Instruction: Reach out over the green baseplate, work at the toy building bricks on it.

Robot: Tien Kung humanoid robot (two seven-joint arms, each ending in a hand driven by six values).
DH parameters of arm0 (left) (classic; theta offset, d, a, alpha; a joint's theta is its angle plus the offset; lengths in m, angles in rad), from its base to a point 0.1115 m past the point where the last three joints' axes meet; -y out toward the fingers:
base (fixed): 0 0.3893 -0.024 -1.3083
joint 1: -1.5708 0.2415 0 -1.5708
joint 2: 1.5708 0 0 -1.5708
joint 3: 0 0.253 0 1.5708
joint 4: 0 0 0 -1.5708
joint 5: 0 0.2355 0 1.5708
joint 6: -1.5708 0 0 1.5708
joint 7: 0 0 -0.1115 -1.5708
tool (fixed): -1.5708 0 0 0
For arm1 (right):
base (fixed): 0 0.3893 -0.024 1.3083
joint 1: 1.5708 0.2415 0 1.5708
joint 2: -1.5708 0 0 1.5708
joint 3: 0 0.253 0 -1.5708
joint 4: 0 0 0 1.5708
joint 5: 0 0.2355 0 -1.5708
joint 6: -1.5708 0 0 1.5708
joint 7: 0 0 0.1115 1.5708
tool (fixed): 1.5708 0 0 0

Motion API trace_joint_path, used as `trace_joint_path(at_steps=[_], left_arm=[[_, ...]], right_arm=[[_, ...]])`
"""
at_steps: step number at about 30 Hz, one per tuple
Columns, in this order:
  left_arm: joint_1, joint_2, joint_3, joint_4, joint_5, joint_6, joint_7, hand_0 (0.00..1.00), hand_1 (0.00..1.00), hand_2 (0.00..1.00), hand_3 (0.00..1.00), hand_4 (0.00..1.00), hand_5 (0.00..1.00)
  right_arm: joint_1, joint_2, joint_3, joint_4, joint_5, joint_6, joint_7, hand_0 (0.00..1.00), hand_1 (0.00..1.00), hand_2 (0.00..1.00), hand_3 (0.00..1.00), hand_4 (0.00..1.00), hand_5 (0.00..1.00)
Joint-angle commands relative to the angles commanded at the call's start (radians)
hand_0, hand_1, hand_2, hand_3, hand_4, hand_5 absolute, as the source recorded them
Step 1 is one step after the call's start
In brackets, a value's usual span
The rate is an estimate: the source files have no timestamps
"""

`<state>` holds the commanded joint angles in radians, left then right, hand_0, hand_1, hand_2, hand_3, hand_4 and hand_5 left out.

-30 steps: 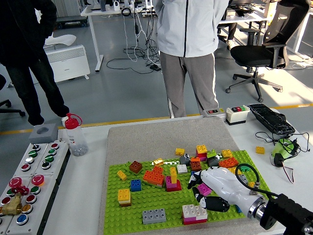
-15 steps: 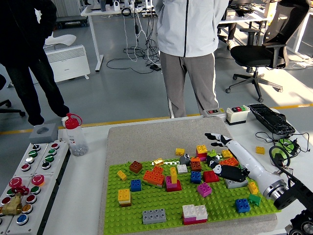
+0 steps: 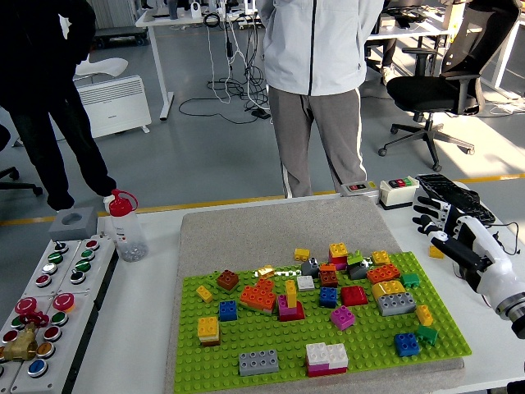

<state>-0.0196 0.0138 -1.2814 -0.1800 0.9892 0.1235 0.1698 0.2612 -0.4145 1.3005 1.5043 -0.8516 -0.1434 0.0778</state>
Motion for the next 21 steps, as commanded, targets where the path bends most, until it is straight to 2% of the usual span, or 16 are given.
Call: trace_joint_path(at_steps=[17, 18, 21], left_arm=[[0.002, 0.000, 0.000, 0.000, 0.000, -0.001, -0.002, 0.727, 0.784, 0.815, 0.672, 0.474, 0.998], [0.002, 0.000, 0.000, 0.000, 0.000, -0.001, -0.002, 0.727, 0.785, 0.815, 0.673, 0.474, 0.998], [0.002, 0.000, 0.001, 0.000, 0.000, -0.002, -0.002, 0.727, 0.785, 0.815, 0.673, 0.474, 0.998]], right_arm=[[-0.040, 0.014, 0.076, -0.048, 0.612, 0.013, 0.002, 0.802, 0.770, 0.784, 0.779, 0.525, 0.394], [-0.042, 0.015, 0.079, -0.050, 0.650, 0.013, 0.001, 0.801, 0.768, 0.783, 0.777, 0.532, 0.431], [-0.044, 0.016, 0.084, -0.053, 0.747, 0.013, 0.001, 0.801, 0.768, 0.783, 0.777, 0.532, 0.431]])
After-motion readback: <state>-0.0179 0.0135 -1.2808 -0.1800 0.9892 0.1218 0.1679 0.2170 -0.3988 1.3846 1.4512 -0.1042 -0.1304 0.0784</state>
